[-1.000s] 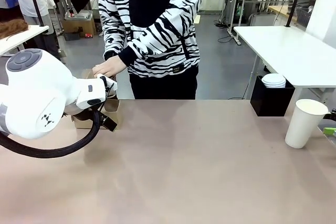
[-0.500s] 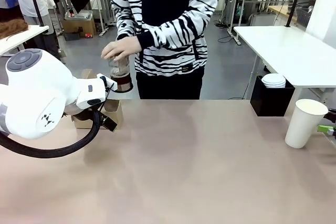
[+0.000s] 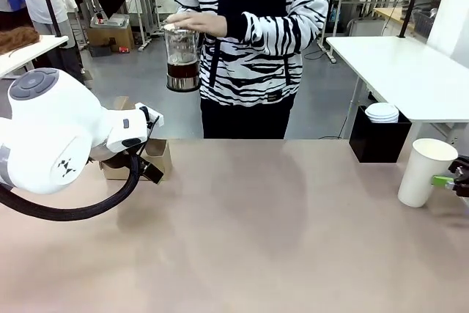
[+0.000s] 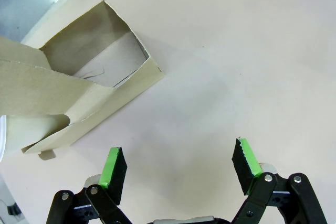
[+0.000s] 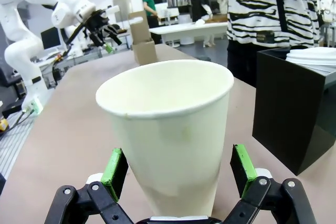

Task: Pour a drink into a cup and package it in a carrier.
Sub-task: Pick up the 600 ml Paper Cup and place it in the middle top area of the table.

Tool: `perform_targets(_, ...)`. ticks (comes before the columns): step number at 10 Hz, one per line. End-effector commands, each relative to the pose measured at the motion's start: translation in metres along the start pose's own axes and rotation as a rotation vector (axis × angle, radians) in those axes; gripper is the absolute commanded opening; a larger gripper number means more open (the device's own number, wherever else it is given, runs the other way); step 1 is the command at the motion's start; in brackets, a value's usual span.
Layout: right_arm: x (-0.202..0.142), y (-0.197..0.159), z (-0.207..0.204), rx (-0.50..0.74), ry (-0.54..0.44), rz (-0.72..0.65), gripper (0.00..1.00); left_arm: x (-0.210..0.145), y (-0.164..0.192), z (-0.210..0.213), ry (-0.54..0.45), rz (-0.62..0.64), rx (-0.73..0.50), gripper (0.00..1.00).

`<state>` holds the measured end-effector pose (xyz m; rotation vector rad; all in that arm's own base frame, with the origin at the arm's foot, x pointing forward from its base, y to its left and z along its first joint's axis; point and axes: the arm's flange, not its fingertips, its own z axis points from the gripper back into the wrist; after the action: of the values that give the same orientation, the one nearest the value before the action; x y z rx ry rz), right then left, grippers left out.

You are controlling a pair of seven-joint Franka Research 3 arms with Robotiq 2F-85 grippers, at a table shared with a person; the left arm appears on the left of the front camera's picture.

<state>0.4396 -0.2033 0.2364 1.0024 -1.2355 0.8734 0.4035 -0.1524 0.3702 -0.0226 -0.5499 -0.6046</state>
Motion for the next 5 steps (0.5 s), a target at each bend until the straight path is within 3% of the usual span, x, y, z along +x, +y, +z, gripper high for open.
perform_targets(1, -0.001, -0.015, -0.011, 0.010, -0.019, 0.002, 1.00, 0.000, 0.000, 0.000, -0.001, 0.001, -0.001, 1.00)
perform_targets(5, -0.004, -0.020, -0.023, 0.053, -0.005, -0.029, 1.00, 0.000, 0.000, 0.000, -0.001, 0.001, -0.001, 1.00)
